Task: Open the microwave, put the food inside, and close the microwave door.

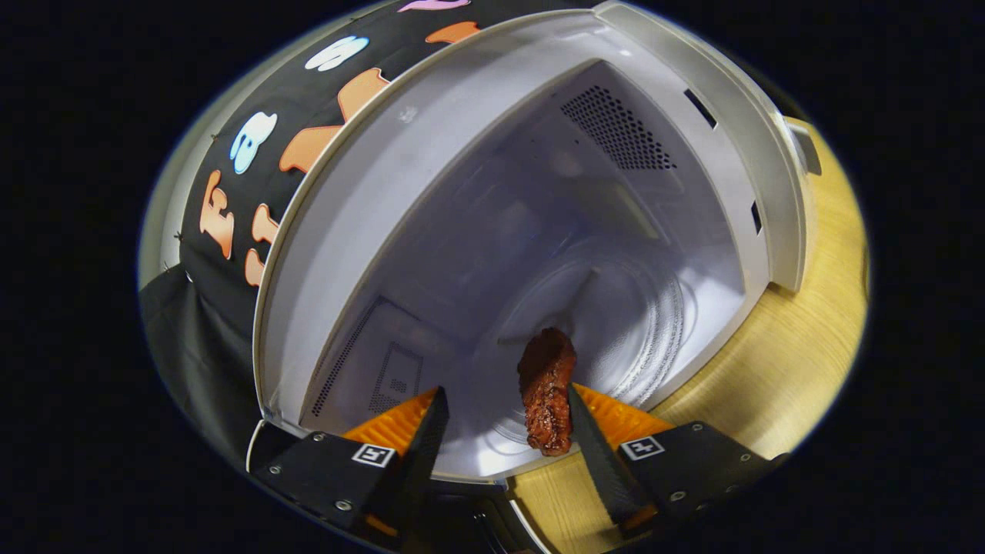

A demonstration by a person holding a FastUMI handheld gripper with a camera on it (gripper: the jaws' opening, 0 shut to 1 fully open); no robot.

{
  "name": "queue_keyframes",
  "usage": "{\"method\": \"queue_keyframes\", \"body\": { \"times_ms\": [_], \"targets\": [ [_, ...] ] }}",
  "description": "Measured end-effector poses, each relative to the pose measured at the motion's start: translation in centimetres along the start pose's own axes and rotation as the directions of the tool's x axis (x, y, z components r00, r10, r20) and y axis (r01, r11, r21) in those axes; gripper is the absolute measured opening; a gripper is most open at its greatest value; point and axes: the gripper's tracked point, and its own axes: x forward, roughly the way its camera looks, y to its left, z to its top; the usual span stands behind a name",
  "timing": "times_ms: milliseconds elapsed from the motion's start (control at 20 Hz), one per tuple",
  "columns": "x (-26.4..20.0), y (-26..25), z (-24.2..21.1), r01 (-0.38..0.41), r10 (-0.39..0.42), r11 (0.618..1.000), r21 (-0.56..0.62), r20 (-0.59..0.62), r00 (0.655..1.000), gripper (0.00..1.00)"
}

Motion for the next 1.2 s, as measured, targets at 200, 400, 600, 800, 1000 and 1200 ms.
{"method": "queue_keyframes", "body": {
  "times_ms": [200, 400, 600, 800, 1000, 1200],
  "targets": [
    [-2.9, -0.2, 0.1, -0.011, 0.010, 0.991, -0.135, -0.011, 1.000, 0.98],
    [-7.1, -0.5, 0.4, -0.034, 0.029, 0.967, -0.254, -0.024, 0.999, 0.98],
    [-12.2, -2.5, -0.6, -0.044, 0.011, 0.919, -0.392, -0.085, 0.996, 0.98],
    [-17.6, -4.5, -1.6, -0.037, -0.004, 0.894, -0.447, -0.091, 0.996, 0.99],
    [-23.3, -6.8, -3.5, 0.037, -0.072, 0.877, -0.479, -0.056, 0.996, 0.98],
    [-28.7, -8.8, -7.6, 0.110, -0.149, 0.850, -0.515, -0.036, 0.988, 0.87]
  ]
}}
